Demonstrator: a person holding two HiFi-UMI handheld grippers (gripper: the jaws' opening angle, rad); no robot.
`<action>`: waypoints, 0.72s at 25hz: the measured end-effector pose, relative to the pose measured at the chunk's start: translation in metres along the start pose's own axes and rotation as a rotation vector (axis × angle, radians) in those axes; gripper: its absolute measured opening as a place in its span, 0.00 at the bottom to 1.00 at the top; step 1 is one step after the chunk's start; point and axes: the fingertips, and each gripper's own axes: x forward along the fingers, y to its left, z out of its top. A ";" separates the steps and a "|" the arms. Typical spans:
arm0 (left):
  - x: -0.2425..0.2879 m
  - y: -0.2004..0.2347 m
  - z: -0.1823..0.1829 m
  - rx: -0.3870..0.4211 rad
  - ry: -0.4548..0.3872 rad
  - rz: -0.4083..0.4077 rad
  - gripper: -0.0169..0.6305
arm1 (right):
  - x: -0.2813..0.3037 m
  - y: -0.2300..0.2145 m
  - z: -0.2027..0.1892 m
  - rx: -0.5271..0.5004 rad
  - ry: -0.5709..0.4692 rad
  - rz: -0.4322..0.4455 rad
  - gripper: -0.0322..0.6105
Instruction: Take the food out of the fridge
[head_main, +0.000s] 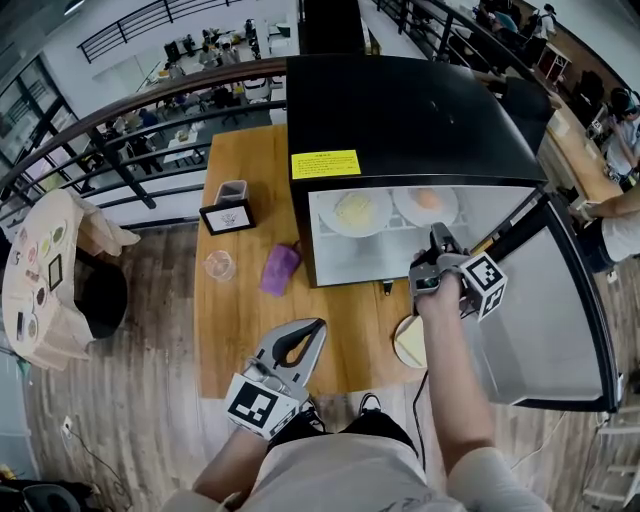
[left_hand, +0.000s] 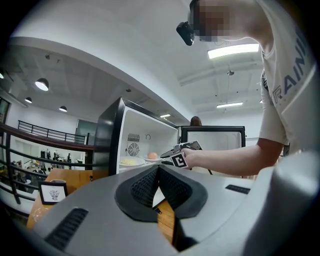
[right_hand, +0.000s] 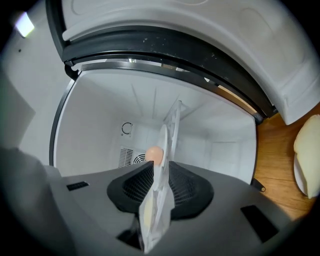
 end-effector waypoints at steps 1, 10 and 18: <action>0.000 0.001 0.000 -0.001 0.001 0.003 0.04 | 0.001 -0.001 -0.001 0.000 0.002 -0.002 0.19; 0.001 0.001 -0.005 -0.017 0.014 0.007 0.04 | 0.009 -0.009 0.003 0.050 0.008 -0.026 0.15; -0.002 0.003 -0.005 -0.025 0.011 0.015 0.04 | 0.005 -0.006 0.000 0.086 0.017 -0.027 0.10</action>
